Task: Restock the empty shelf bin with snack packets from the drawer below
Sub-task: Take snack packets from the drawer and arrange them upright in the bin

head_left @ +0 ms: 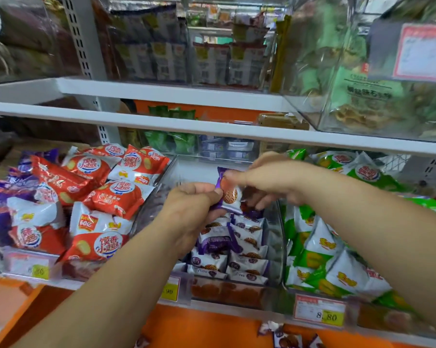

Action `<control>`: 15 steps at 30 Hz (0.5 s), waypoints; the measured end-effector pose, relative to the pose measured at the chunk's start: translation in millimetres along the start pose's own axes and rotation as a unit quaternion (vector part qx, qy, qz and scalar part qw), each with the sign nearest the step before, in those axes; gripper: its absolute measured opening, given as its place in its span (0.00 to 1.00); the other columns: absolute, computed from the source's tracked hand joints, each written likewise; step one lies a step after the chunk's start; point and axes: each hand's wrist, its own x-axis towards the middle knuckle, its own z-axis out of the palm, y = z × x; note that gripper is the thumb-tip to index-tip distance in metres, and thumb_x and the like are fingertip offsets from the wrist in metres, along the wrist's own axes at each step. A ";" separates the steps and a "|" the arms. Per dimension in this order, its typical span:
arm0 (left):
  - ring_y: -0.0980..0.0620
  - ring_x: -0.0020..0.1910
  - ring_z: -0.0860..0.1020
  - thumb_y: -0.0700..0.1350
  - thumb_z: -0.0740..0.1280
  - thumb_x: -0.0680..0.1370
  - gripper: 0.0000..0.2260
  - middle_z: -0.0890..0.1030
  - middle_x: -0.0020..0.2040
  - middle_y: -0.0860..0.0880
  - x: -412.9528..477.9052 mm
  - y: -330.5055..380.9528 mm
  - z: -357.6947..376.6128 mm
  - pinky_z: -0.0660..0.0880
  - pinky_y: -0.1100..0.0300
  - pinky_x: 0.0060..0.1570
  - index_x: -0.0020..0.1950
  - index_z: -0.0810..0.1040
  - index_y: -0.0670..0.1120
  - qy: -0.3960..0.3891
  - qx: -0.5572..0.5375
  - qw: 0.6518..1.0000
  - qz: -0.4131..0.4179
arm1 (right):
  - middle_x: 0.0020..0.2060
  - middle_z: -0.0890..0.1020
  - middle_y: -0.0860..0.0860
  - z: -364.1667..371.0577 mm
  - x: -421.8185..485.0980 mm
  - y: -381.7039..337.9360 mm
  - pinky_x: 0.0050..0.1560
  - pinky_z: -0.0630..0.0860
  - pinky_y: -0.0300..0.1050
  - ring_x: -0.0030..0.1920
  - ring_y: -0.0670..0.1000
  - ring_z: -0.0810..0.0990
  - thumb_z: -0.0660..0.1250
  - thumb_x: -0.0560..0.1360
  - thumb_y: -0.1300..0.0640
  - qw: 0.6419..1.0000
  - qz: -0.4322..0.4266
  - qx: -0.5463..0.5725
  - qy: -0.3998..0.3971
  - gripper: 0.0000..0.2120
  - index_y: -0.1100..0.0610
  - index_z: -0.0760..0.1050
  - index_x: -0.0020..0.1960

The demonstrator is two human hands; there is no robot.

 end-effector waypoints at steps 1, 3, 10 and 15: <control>0.49 0.46 0.83 0.36 0.69 0.80 0.05 0.85 0.50 0.39 -2.7 0.0 -0.3 0.84 0.56 0.48 0.55 0.80 0.35 -0.013 -0.010 1.000 0.004 | 0.55 0.83 0.57 4.9 -2.1 1.0 0.42 0.85 0.46 0.43 0.53 0.84 0.72 0.77 0.43 0.998 0.015 0.064 -0.018 0.19 0.58 0.79 0.58; 0.46 0.49 0.84 0.34 0.67 0.81 0.06 0.85 0.53 0.37 -7.1 3.9 -4.4 0.83 0.56 0.49 0.57 0.80 0.35 -0.036 -0.001 0.999 0.019 | 0.53 0.84 0.58 9.7 -0.7 3.4 0.42 0.86 0.49 0.43 0.53 0.85 0.77 0.74 0.52 0.986 0.021 0.162 0.018 0.22 0.57 0.74 0.63; 0.50 0.38 0.81 0.45 0.73 0.77 0.03 0.83 0.41 0.48 -9.4 10.6 -42.6 0.81 0.55 0.42 0.46 0.82 0.47 -0.063 0.557 0.812 0.161 | 0.50 0.81 0.50 -3.3 5.0 3.9 0.46 0.78 0.43 0.48 0.52 0.80 0.81 0.66 0.42 0.956 -0.061 -0.256 0.129 0.22 0.53 0.79 0.52; 0.51 0.44 0.80 0.60 0.79 0.68 0.19 0.80 0.48 0.53 -8.2 -3.8 -37.6 0.81 0.53 0.47 0.53 0.82 0.51 -0.140 0.642 0.741 0.139 | 0.56 0.80 0.51 12.3 25.5 18.0 0.56 0.80 0.51 0.52 0.54 0.80 0.78 0.69 0.40 0.918 -0.061 -0.381 0.090 0.24 0.49 0.80 0.60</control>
